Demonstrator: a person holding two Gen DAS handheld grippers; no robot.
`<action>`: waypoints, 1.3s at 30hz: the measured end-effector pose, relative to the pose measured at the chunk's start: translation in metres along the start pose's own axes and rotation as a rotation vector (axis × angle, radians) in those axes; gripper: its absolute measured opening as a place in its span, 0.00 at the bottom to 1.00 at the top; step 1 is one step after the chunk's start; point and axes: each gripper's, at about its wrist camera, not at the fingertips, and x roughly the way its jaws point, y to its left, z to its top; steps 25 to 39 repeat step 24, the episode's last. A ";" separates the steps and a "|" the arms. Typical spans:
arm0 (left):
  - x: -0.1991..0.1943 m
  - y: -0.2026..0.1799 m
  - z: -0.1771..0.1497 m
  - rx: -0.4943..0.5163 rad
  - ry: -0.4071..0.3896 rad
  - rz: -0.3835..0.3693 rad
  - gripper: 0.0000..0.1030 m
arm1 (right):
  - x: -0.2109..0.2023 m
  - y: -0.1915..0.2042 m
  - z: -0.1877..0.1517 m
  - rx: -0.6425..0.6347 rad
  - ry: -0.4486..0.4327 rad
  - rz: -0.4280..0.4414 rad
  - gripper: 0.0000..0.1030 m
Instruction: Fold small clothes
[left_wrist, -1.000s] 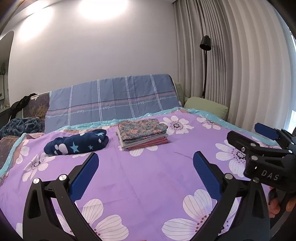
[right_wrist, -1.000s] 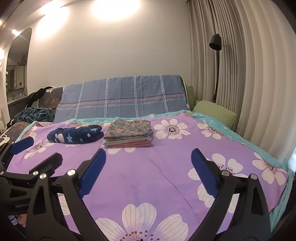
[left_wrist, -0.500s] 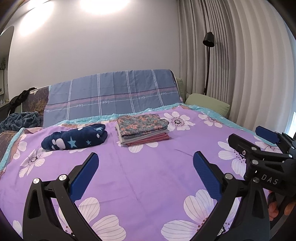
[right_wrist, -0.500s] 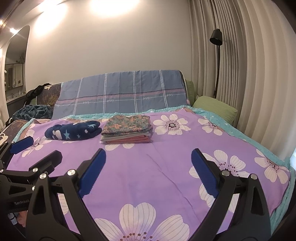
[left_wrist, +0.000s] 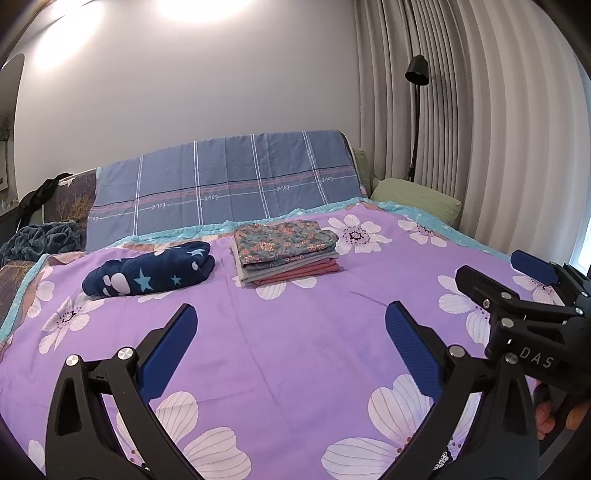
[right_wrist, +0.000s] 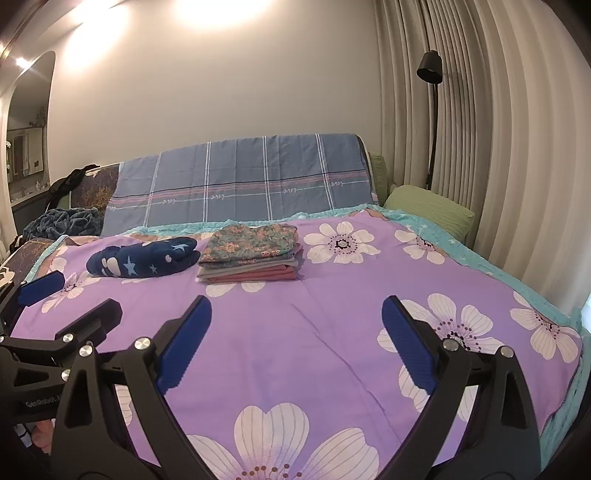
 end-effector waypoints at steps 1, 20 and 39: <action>0.000 0.000 0.000 -0.002 0.002 0.000 0.99 | 0.001 0.000 0.000 0.001 0.002 -0.001 0.92; 0.004 0.000 -0.001 0.008 0.017 -0.006 0.99 | 0.001 0.004 -0.001 -0.018 -0.002 -0.009 0.92; 0.004 0.000 -0.001 0.008 0.017 -0.008 0.99 | 0.001 0.004 -0.001 -0.018 -0.001 -0.008 0.92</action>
